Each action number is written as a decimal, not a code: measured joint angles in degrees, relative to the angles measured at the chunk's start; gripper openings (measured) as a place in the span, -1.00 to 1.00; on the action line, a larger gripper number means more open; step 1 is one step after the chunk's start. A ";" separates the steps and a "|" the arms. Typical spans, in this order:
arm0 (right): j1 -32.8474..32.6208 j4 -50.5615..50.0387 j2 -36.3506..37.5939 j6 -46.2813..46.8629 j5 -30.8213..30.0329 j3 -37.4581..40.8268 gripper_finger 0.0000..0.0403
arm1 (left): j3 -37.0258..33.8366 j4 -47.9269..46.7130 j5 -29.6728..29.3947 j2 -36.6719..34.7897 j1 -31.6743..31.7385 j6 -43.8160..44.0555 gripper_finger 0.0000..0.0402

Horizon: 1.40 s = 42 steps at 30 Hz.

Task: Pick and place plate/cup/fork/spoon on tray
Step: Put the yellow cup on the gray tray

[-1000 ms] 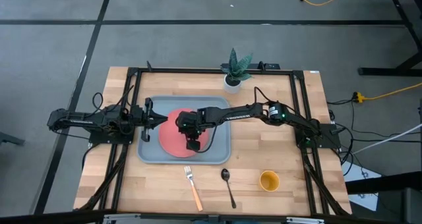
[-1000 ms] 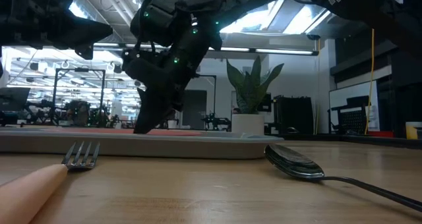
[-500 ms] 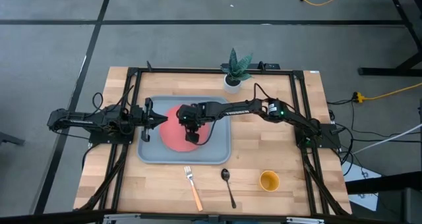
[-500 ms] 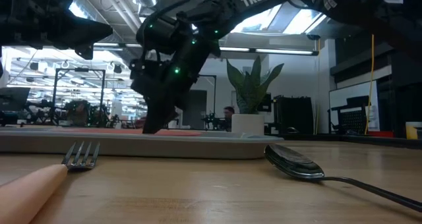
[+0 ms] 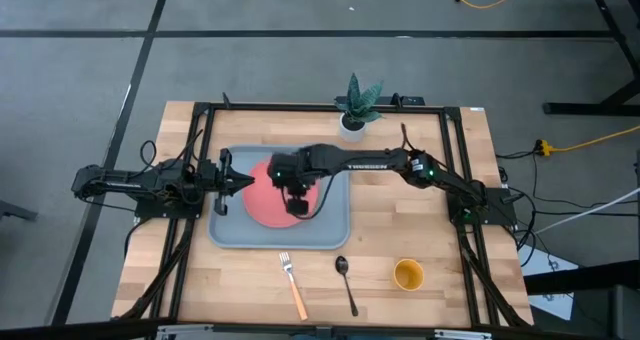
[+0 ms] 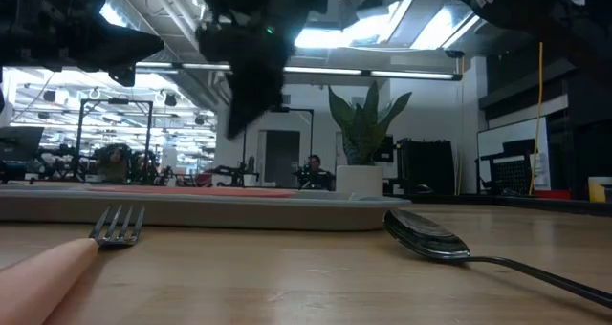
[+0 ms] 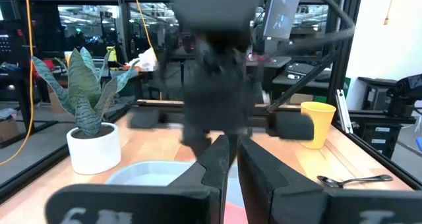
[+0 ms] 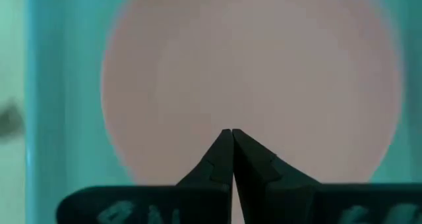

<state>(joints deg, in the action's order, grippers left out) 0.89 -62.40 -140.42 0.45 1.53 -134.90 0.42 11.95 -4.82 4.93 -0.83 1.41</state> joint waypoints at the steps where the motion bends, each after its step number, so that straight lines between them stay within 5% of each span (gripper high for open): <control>1: -0.52 -3.45 -0.13 0.61 -0.04 0.18 -0.95 | 0.01 -0.26 -0.02 0.00 0.00 0.00 -0.86; 11: -5.25 -28.03 0.52 6.95 -1.41 6.73 -0.95 | 0.01 -2.76 -0.02 -0.02 -0.01 1.20 -0.86; 21: -9.74 -27.59 12.50 6.13 -3.11 11.69 -0.95 | 0.01 -2.60 -0.35 0.00 -0.01 1.03 -0.86; 27: -15.69 -26.65 30.95 20.22 -7.75 25.57 -0.95 | 0.01 -2.41 -0.41 -0.02 0.01 -1.51 -0.86; 33: -26.15 -20.62 48.54 45.50 -13.75 41.97 -0.95 | 0.01 -2.35 -0.43 -0.02 -0.01 -3.49 -0.86; 38: -36.79 -17.86 57.01 69.29 -15.91 50.46 -0.95 | 0.01 -2.32 -0.43 -0.02 0.00 -3.45 -0.86; 42: -43.21 -17.96 58.98 69.64 -25.02 55.41 -0.95 | 0.01 -2.29 -0.43 -0.02 -0.01 -3.43 -0.86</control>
<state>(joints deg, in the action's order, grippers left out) -42.32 -80.36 -81.44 70.09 -23.49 -79.49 0.43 9.67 -5.26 4.91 -0.84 -2.02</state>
